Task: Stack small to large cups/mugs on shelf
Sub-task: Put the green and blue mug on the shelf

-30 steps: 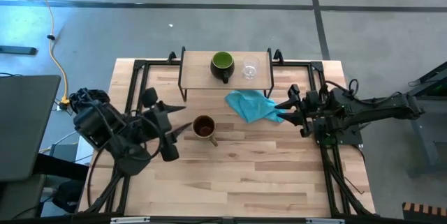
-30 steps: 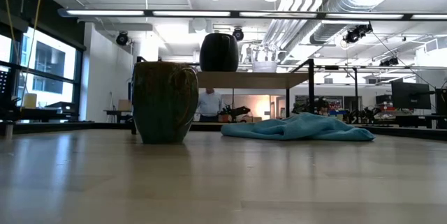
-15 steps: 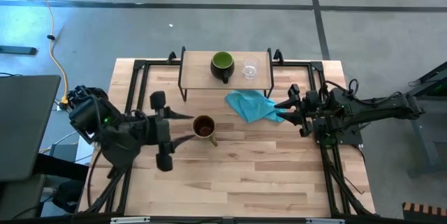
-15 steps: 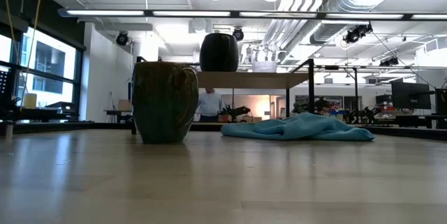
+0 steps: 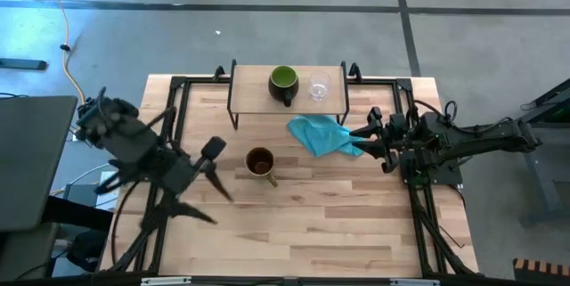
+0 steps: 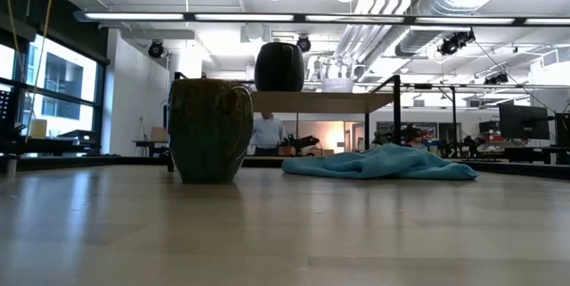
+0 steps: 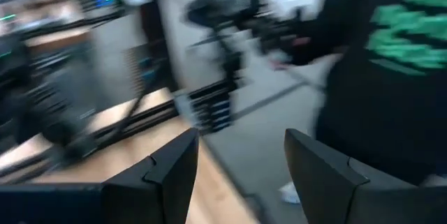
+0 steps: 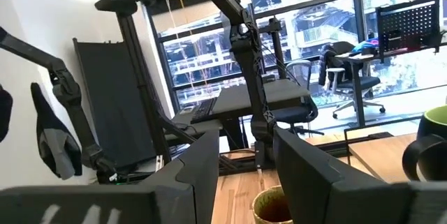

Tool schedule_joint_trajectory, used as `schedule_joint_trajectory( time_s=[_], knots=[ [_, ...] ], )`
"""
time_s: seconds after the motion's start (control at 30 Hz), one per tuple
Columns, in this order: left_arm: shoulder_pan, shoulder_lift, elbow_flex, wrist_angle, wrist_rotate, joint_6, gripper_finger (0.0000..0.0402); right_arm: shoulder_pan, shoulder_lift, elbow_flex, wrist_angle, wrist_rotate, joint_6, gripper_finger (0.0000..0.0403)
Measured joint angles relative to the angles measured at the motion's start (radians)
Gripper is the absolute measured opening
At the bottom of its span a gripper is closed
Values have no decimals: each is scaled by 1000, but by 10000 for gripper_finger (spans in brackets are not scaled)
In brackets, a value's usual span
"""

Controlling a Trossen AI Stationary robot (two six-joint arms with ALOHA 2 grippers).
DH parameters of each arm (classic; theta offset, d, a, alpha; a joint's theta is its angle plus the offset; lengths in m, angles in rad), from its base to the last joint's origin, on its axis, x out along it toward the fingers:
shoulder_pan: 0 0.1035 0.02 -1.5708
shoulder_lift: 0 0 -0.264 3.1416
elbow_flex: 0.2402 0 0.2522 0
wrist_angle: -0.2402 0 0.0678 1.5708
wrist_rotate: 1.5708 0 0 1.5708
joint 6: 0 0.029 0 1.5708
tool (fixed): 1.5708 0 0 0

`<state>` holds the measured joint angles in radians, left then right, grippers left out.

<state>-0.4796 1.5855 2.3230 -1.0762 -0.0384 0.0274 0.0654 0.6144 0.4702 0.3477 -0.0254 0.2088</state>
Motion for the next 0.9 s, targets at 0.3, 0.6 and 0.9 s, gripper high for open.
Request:
schedule_joint_trajectory(
  time_s=[0.3,0.6,0.9],
  knots=[
    [111,-71,0,-45,519,174,200,0,1,0,3,37,42,128],
    [190,-130,0,-189,581,253,200,0,1,0,0,61,75,128],
    [305,-183,-1,-258,652,306,200,0,2,0,8,124,28,128]
  ],
)
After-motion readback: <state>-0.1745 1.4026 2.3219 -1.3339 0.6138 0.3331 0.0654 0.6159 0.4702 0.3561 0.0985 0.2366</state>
